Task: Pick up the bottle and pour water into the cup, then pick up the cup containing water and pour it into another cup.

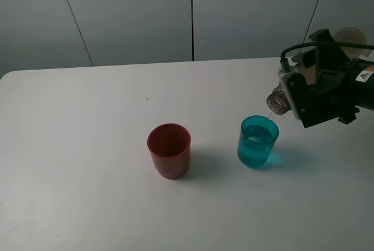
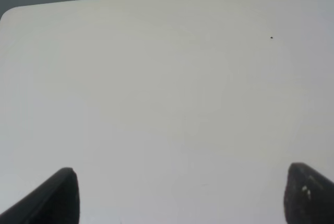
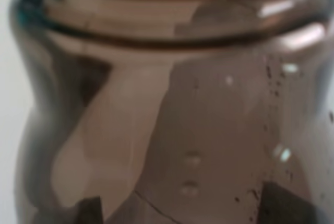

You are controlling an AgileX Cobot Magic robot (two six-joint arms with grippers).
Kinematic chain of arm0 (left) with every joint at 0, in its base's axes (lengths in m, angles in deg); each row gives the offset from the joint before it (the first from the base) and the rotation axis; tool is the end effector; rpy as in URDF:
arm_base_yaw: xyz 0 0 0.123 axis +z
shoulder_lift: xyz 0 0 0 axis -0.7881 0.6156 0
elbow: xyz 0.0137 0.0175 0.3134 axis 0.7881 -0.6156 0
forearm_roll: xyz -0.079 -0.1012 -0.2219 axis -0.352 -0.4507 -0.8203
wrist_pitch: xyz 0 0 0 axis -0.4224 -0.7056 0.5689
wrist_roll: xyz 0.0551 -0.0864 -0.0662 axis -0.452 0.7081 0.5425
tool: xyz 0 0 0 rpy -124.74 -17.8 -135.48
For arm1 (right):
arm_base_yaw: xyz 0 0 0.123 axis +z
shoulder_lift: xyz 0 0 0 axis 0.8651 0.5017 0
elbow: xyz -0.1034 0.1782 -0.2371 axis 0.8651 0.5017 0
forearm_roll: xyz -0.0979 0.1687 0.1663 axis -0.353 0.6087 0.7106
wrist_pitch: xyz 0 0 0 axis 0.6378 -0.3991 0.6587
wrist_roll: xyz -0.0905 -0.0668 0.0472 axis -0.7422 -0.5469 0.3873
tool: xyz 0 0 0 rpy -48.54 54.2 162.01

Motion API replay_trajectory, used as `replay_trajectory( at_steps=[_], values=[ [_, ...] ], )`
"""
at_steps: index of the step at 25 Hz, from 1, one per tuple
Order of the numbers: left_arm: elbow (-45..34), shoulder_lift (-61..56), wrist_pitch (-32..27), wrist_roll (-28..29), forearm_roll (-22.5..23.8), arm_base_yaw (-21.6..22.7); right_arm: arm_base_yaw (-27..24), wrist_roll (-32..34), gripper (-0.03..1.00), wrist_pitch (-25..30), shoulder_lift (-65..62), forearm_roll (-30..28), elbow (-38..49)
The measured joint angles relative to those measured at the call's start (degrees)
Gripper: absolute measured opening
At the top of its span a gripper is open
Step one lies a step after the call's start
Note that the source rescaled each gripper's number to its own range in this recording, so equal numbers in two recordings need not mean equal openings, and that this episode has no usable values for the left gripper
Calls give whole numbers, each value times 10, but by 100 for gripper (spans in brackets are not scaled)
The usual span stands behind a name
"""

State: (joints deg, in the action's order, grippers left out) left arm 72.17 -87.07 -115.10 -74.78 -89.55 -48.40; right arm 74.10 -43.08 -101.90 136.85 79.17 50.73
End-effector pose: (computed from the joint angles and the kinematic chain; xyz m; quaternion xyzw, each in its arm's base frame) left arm -0.0050 -0.0106 0.2663 0.0212 0.8558 -0.0032 0.5168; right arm 0.2594 0.0571 0.1863 -0.7480 0.4313 -0.3882 0.3223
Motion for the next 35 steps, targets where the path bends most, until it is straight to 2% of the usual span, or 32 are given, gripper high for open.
replay_trajectory(
  at_steps=[4, 7, 9, 11, 16, 19, 22, 25, 29, 31, 35],
  values=[
    [0, 0, 0, 0, 0, 0, 0, 134, 0, 35, 0, -1, -30],
    [0, 0, 0, 0, 0, 0, 0, 240, 0, 130, 1, -4, -72],
    [0, 0, 0, 0, 0, 0, 0, 309, 0, 176, 1, -26, -99],
    [0, 0, 0, 0, 0, 0, 0, 395, 0, 184, 1, -55, -118],
    [0, 0, 0, 0, 0, 0, -8, 578, 0, 155, 2, -105, -148],
    [0, 0, 0, 0, 0, 0, -9, 715, 0, 120, 9, -146, -151],
    [0, 0, 0, 0, 0, 0, -10, 887, 0, 69, 28, -210, -151],
    [0, 0, 0, 0, 0, 0, -15, 1001, 0, -6, 57, -230, -151],
    [0, 0, 0, 0, 0, 0, -39, 1100, 0, -148, 113, -238, -152],
    [0, 0, 0, 0, 0, 0, -54, 1130, 0, -205, 143, -228, -153],
    [0, 0, 0, 0, 0, 0, -94, 1149, 0, -240, 204, -208, -157]
  ],
)
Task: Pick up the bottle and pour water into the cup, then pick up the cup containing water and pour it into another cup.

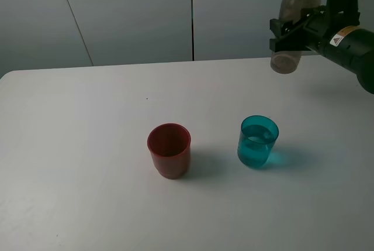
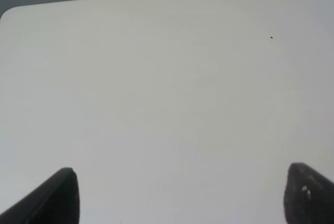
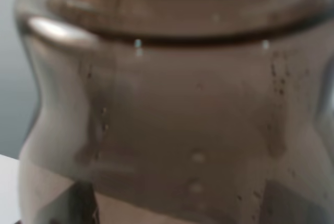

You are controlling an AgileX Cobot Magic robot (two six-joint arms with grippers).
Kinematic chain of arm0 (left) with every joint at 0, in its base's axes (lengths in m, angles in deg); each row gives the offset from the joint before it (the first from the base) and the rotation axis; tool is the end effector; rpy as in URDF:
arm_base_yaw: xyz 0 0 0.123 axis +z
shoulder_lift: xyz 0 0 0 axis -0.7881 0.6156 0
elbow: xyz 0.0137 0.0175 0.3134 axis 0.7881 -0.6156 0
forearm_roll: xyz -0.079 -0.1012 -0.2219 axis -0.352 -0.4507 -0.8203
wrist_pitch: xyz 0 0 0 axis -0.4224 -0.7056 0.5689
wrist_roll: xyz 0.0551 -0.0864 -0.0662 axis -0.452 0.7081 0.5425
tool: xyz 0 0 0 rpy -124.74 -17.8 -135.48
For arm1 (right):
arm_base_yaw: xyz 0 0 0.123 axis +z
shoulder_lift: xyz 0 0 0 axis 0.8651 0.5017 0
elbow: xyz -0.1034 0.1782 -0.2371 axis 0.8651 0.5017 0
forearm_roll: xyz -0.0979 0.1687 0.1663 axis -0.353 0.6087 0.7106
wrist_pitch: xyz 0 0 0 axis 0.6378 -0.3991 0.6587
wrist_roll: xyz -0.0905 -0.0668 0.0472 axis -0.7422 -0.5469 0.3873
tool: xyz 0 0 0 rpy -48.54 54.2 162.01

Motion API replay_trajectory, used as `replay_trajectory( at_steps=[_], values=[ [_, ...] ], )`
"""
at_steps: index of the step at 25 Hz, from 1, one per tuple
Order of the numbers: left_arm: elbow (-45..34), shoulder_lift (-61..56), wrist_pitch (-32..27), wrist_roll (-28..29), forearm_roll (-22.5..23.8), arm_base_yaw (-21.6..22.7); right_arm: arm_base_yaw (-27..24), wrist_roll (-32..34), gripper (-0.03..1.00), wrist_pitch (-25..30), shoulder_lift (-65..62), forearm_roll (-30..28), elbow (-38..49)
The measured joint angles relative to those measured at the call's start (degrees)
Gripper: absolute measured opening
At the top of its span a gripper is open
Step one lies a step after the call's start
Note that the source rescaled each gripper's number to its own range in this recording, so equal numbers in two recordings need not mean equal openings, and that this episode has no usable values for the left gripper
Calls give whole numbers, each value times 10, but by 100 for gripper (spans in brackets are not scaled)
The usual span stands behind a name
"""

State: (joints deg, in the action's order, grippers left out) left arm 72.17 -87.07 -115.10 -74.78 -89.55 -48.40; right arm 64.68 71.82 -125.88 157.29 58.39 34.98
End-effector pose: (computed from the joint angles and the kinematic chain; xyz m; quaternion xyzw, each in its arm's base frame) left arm -0.0050 -0.0106 0.2663 0.0212 0.8558 -0.0032 0.5168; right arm 0.3698 0.0482 0.1954 -0.1413 0.7547 0.0274 0.6401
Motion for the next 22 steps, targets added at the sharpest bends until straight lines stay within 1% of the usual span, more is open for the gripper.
replay_trajectory(
  at_steps=[3, 5, 13, 17, 22],
  values=[
    [0, 0, 0, 0, 0, 0, -33, 22, 0, 0, 40, -2, -19],
    [0, 0, 0, 0, 0, 0, -42, 40, 0, 0, 60, -5, -35],
    [0, 0, 0, 0, 0, 0, -39, 88, 0, -1, 126, -98, -86],
    [0, 0, 0, 0, 0, 0, -38, 93, 0, -1, 150, -110, -103],
    [0, 0, 0, 0, 0, 0, -38, 131, 0, -3, 168, -126, -122]
  ],
)
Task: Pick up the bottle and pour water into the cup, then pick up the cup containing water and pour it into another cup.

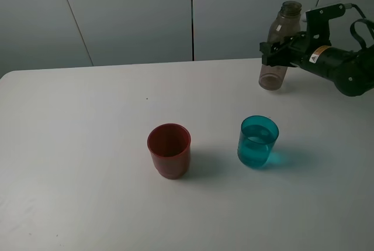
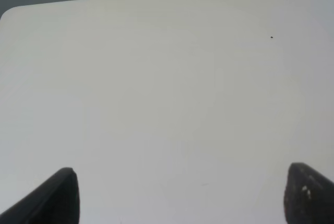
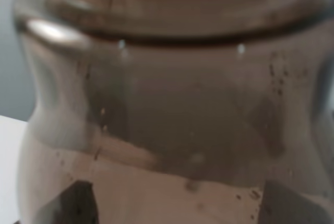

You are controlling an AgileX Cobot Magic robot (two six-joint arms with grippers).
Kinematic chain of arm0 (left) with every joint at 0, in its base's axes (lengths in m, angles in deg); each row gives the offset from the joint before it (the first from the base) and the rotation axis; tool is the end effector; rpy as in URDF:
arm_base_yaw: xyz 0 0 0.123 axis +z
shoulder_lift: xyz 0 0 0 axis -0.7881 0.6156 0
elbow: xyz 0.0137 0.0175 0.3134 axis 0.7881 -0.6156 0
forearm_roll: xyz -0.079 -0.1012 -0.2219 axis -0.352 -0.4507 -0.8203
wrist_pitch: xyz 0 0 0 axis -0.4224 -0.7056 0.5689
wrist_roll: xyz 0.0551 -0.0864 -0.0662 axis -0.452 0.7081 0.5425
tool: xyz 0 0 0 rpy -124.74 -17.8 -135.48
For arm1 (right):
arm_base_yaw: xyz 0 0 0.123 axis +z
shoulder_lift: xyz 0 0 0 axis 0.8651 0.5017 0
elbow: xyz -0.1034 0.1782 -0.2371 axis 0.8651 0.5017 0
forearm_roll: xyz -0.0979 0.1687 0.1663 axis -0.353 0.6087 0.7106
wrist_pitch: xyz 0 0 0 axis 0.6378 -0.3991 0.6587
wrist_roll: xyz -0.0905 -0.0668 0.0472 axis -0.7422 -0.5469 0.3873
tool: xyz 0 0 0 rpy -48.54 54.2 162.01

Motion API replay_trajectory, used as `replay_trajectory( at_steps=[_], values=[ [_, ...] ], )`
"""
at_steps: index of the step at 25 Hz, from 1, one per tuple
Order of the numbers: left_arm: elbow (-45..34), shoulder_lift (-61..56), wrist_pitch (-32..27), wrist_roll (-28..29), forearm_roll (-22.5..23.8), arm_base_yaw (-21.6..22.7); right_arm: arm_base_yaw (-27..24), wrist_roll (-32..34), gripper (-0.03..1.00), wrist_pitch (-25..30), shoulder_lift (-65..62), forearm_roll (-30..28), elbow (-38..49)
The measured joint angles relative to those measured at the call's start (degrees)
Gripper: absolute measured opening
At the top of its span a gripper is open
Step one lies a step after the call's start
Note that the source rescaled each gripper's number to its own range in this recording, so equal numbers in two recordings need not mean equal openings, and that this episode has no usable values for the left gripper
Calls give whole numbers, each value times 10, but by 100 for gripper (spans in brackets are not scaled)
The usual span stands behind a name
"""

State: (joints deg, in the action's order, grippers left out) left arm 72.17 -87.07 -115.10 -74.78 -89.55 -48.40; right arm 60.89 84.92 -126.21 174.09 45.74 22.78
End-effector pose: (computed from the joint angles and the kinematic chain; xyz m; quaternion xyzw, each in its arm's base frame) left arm -0.0050 -0.0106 0.2663 0.0212 0.8558 -0.0032 0.5168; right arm 0.4297 0.0438 0.1308 -0.1345 0.7866 0.0982 0.5945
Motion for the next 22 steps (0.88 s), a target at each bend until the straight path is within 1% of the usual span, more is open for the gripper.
replay_trajectory(
  at_steps=[7, 12, 13, 14, 15, 16, 17, 18, 22],
  values=[
    [0, 0, 0, 0, 0, 0, 0, 6, 0, -2, 25, -25, -3],
    [0, 0, 0, 0, 0, 0, 0, 7, 0, -2, 26, -28, -3],
    [0, 0, 0, 0, 0, 0, 0, 8, 11, -3, 26, -28, -3],
    [0, 0, 0, 0, 0, 0, 0, 8, 50, -2, 26, -28, -3],
    [0, 0, 0, 0, 0, 0, 0, 8, 75, 0, 26, -29, -3],
    [0, 0, 0, 0, 0, 0, 0, 8, 89, 3, 26, -30, -3],
    [0, 0, 0, 0, 0, 0, 0, 8, 95, 4, 26, -30, -3],
    [0, 0, 0, 0, 0, 0, 0, 9, 97, 7, 25, -35, -3],
    [0, 0, 0, 0, 0, 0, 1, 11, 99, 37, -2, -51, -3]
  ],
)
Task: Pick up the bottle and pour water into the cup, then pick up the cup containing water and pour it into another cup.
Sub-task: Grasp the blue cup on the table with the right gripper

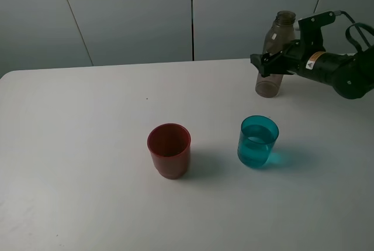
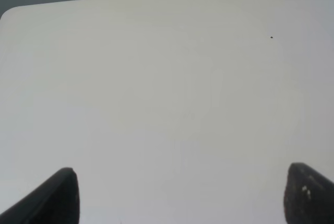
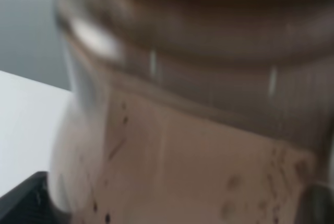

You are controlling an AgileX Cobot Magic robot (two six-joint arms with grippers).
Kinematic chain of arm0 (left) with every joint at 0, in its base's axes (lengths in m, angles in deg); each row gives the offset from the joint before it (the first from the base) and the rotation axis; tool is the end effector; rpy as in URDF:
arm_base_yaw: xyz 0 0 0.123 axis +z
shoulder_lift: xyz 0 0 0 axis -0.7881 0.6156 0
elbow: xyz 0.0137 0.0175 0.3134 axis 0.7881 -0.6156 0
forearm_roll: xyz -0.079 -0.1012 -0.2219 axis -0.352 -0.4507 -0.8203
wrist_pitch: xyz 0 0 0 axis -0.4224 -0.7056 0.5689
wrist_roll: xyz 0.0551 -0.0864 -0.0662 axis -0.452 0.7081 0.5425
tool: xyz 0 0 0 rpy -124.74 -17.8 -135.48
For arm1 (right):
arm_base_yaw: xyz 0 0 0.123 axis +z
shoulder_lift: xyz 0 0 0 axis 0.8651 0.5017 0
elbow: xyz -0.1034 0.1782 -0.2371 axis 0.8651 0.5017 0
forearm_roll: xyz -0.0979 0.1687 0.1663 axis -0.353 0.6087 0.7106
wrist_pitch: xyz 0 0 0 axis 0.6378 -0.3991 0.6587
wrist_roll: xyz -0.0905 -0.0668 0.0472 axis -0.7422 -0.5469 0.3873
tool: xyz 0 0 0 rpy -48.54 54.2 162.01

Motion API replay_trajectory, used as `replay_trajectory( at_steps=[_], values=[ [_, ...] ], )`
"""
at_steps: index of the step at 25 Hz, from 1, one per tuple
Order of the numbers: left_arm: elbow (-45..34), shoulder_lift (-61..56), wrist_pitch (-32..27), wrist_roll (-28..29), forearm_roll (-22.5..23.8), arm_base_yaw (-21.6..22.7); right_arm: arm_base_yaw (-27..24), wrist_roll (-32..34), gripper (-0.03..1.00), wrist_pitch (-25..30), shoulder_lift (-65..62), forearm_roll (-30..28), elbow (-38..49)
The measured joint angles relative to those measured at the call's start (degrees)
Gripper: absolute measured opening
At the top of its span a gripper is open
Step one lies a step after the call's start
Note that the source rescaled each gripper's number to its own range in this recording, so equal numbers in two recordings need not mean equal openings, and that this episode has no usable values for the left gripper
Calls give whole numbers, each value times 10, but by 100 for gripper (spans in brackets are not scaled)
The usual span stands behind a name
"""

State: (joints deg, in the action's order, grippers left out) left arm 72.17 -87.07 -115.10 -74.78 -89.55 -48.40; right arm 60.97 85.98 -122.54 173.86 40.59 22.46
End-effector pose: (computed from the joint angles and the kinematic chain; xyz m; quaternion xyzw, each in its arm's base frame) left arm -0.0050 -0.0106 0.2663 0.0212 0.8558 -0.0032 0.5168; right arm 0.4263 0.0490 0.1250 -0.1713 0.7998 0.0996 0.5666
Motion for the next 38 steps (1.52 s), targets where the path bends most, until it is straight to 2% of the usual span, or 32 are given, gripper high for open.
replay_trajectory(
  at_steps=[12, 20, 25, 33, 38],
  values=[
    [0, 0, 0, 0, 0, 0, 0, 17, 99, 11, -169, -5, 61],
    [0, 0, 0, 0, 0, 0, 0, 126, 99, 22, -307, -38, 99],
    [0, 0, 0, 0, 0, 0, 0, 158, 99, 27, -393, -45, 176],
    [0, 0, 0, 0, 0, 0, 0, 162, 99, 37, -490, -14, 333],
    [0, 0, 0, 0, 0, 0, 0, 162, 99, 39, -521, -5, 402]
  ],
)
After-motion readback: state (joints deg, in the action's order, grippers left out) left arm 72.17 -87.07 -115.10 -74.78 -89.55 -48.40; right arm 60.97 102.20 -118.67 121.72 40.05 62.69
